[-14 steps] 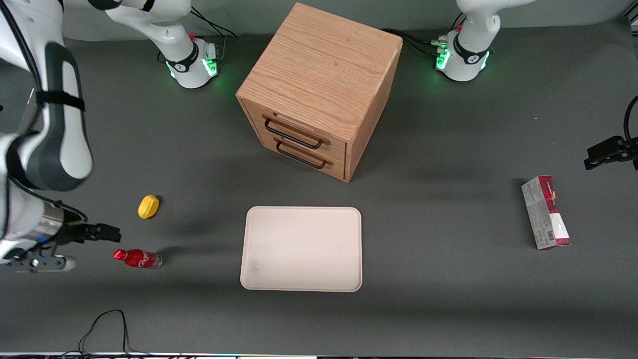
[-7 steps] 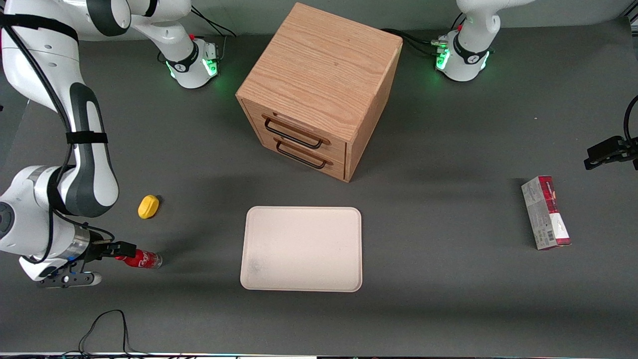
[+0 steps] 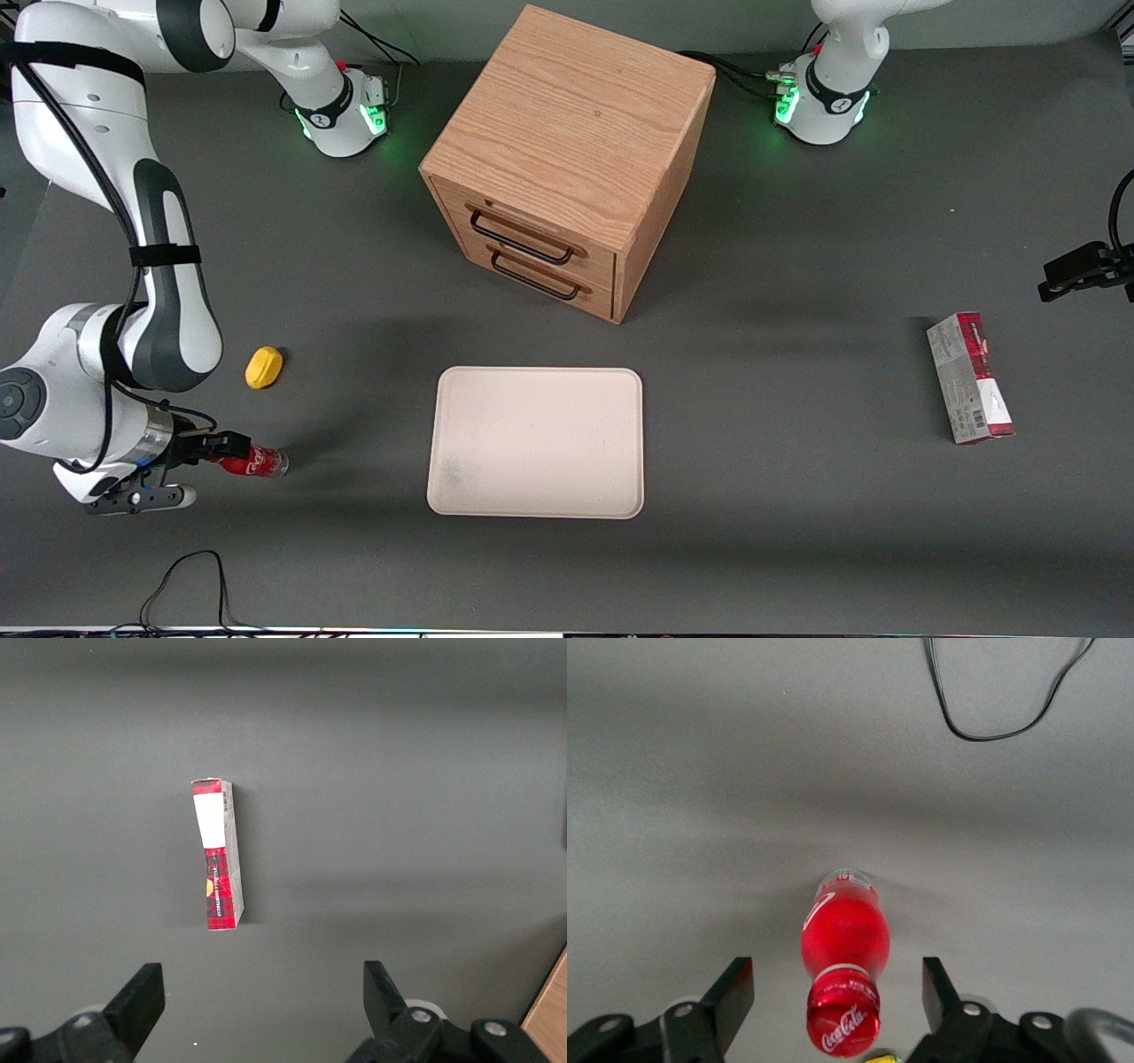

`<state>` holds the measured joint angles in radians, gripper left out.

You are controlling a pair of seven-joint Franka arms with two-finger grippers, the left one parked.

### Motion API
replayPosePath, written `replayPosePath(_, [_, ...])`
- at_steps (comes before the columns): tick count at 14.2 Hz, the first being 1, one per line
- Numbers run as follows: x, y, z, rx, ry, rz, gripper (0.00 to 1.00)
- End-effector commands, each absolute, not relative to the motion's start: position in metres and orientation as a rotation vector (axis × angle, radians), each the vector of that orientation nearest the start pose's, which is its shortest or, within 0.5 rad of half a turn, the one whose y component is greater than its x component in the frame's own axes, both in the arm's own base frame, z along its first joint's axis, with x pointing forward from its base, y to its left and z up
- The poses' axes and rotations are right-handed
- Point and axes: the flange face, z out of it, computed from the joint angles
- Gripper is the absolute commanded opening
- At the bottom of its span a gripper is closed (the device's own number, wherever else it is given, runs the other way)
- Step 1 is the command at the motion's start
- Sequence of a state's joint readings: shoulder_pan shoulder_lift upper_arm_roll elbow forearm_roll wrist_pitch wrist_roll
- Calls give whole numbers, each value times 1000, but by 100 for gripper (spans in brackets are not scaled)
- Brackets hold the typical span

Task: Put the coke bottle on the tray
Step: 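Close the right gripper around the bottle's neck, then lift the bottle and carry it over the cream tray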

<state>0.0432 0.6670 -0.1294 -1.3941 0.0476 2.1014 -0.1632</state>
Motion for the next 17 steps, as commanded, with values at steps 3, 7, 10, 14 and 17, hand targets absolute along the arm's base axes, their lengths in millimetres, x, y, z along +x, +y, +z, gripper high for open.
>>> replayPosePath(3, [732,-46,322,-3157,-160,-84,9])
replayPosePath(7, [732,-40,332,-3150,-116,-98,0])
replayPosePath(10, [726,-10,380,-3132,-71,-94,0])
replayPosePath(14, [700,42,485,-3179,-148,-54,0])
replayPosePath(17, [691,108,544,-3143,43,-117,0])
